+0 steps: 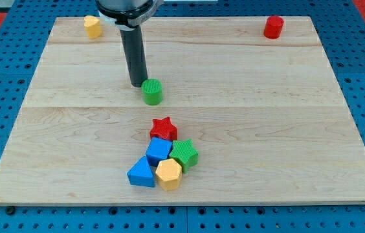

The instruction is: Push the green circle to the top side of the red star

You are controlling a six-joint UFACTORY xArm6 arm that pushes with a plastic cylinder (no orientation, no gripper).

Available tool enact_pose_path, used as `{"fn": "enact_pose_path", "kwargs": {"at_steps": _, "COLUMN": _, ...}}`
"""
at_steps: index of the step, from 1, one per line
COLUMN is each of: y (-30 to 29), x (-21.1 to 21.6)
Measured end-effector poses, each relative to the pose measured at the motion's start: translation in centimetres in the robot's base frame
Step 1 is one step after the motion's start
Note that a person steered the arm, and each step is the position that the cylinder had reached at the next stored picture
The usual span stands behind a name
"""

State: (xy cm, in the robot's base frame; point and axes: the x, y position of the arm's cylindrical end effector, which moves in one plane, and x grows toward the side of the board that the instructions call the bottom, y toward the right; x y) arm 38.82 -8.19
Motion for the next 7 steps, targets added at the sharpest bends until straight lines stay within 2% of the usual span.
{"fn": "enact_pose_path", "kwargs": {"at_steps": 1, "y": 1.8, "x": -0.4}}
{"fn": "enact_pose_path", "kwargs": {"at_steps": 6, "y": 3.4, "x": 5.5}}
{"fn": "enact_pose_path", "kwargs": {"at_steps": 7, "y": 13.4, "x": 1.9}}
